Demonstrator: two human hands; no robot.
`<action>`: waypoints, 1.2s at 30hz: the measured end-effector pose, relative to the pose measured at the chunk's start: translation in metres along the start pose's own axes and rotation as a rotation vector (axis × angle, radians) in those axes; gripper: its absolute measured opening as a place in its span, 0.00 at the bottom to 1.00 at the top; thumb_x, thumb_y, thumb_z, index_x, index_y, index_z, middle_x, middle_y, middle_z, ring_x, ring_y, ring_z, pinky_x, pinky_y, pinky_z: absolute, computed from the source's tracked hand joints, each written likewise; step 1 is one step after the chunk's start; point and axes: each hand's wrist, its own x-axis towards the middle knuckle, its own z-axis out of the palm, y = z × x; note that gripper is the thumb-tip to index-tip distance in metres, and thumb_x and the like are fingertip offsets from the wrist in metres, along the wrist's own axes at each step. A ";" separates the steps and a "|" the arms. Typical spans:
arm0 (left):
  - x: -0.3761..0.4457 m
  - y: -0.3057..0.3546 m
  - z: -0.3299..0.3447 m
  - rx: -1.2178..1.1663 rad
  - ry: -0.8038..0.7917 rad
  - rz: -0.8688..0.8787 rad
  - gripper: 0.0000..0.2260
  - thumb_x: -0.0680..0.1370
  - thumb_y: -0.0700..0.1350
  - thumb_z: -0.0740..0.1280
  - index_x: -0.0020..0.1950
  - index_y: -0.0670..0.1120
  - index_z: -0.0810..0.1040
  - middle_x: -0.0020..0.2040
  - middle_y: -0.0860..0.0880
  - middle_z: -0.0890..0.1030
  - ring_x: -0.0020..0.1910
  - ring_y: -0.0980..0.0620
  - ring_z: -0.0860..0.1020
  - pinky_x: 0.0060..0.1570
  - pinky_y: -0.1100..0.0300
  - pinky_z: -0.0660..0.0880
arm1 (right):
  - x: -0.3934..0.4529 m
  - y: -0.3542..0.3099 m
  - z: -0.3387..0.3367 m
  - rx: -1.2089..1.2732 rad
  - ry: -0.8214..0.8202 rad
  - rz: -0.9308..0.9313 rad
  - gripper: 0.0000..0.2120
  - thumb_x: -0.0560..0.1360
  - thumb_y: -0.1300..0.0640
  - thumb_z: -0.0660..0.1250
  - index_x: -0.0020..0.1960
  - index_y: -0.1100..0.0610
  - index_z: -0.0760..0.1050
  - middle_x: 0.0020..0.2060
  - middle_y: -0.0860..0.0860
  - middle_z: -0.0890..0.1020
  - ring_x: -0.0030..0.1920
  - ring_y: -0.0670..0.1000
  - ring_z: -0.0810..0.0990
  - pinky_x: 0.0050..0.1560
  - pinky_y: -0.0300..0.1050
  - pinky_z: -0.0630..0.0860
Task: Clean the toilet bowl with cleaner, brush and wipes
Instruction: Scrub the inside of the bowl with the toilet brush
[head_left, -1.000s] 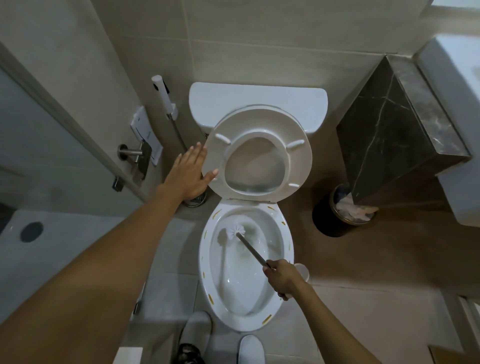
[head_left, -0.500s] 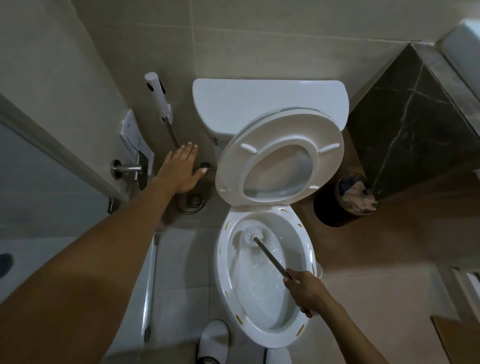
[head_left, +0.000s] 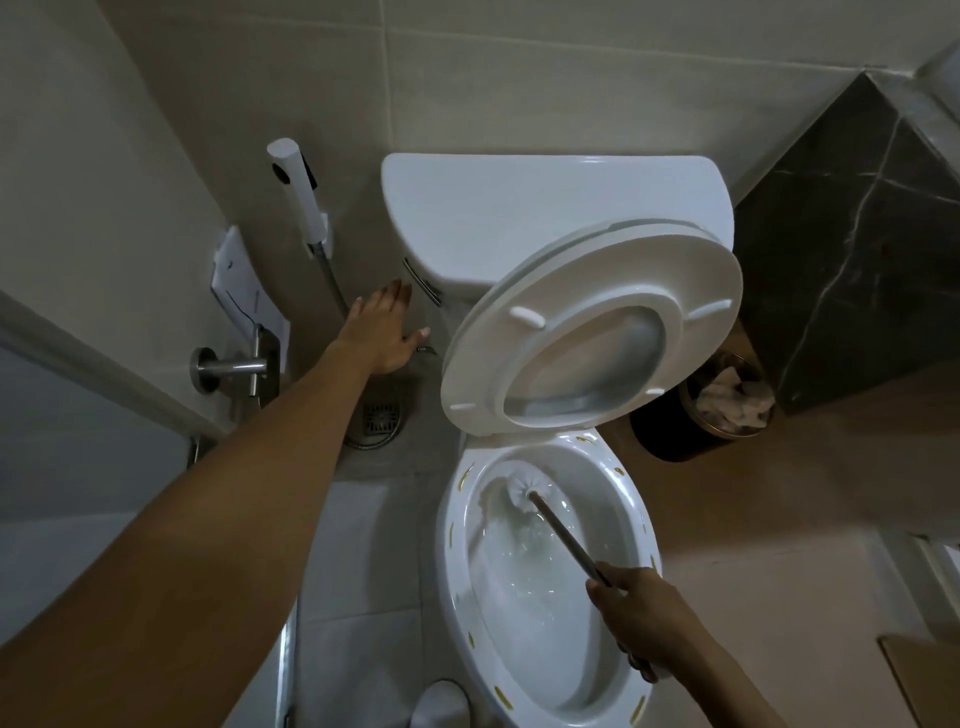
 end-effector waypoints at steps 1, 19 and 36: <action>0.004 0.000 0.000 -0.003 0.008 0.000 0.33 0.81 0.59 0.53 0.78 0.44 0.43 0.79 0.45 0.44 0.77 0.47 0.46 0.74 0.46 0.45 | 0.000 -0.001 0.000 -0.015 0.001 -0.008 0.14 0.80 0.55 0.58 0.60 0.58 0.76 0.26 0.50 0.71 0.24 0.47 0.68 0.29 0.40 0.68; 0.027 0.000 0.006 -0.008 -0.055 0.004 0.33 0.81 0.61 0.47 0.77 0.46 0.36 0.78 0.49 0.37 0.77 0.52 0.40 0.74 0.49 0.42 | -0.005 0.011 0.023 0.074 -0.018 0.049 0.20 0.80 0.49 0.60 0.71 0.49 0.69 0.31 0.47 0.75 0.25 0.45 0.72 0.25 0.37 0.70; 0.029 -0.007 0.004 0.041 -0.126 0.048 0.35 0.80 0.64 0.47 0.77 0.47 0.34 0.77 0.50 0.36 0.77 0.51 0.42 0.73 0.48 0.45 | -0.007 0.009 0.025 0.093 -0.014 0.056 0.20 0.81 0.51 0.59 0.72 0.51 0.66 0.30 0.47 0.73 0.22 0.44 0.69 0.23 0.35 0.68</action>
